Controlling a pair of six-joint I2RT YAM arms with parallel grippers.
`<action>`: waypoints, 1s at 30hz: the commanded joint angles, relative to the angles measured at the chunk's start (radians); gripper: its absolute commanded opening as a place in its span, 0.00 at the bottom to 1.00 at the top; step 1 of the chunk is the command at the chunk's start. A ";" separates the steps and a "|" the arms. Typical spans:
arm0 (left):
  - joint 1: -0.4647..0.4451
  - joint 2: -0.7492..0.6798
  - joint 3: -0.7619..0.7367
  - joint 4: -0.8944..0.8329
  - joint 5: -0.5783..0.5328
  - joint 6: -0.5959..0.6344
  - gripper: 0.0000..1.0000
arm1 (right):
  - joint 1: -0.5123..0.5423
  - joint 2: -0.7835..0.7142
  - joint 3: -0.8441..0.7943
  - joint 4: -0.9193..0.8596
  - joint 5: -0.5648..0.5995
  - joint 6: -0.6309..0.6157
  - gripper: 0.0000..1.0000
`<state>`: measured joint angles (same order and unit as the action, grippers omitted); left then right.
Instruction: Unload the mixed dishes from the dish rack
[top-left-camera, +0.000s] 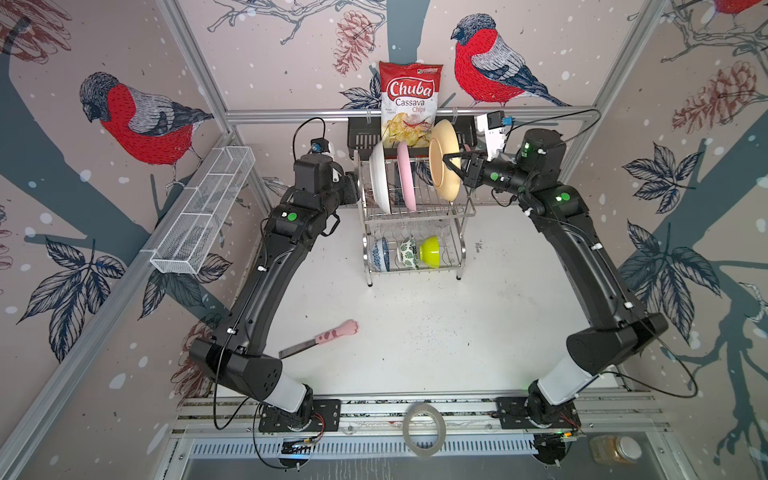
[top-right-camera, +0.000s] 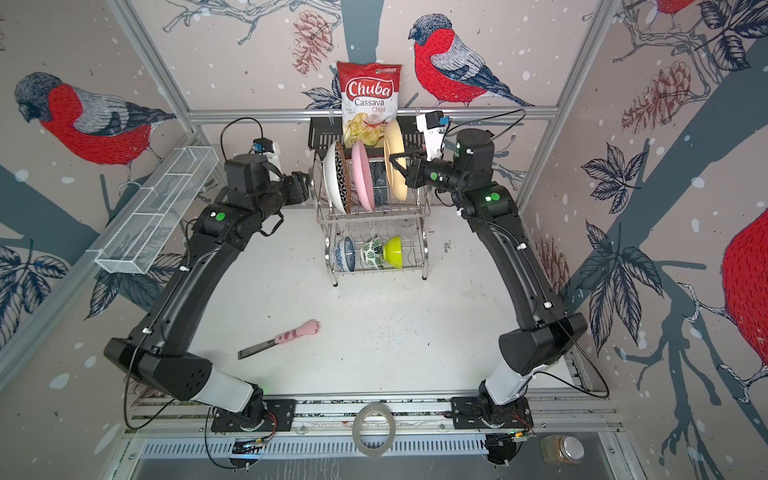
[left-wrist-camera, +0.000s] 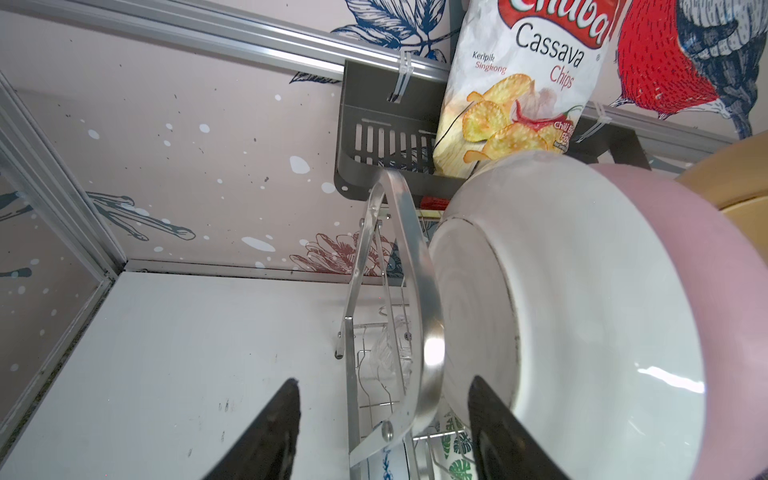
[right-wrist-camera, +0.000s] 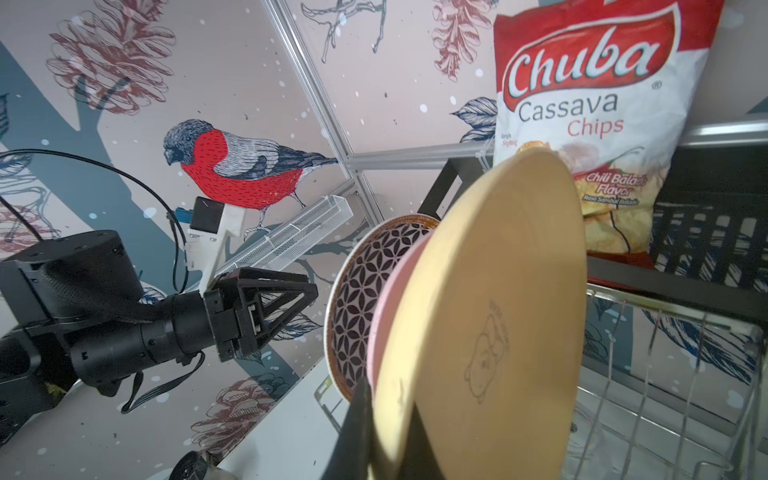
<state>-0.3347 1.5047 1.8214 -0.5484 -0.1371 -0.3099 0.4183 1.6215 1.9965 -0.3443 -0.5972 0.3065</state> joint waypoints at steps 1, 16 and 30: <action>0.002 -0.034 0.005 -0.020 -0.022 -0.018 0.69 | 0.021 -0.059 -0.032 0.030 0.040 -0.031 0.00; 0.001 -0.221 -0.054 -0.190 0.030 -0.063 0.97 | 0.391 -0.364 -0.351 -0.038 0.436 -0.135 0.00; 0.001 -0.243 -0.010 -0.407 0.225 -0.092 0.97 | 0.807 -0.217 -0.453 -0.203 1.036 -0.261 0.00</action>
<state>-0.3347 1.2602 1.8019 -0.9039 0.0231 -0.3927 1.1961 1.3727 1.5581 -0.4747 0.2710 0.0696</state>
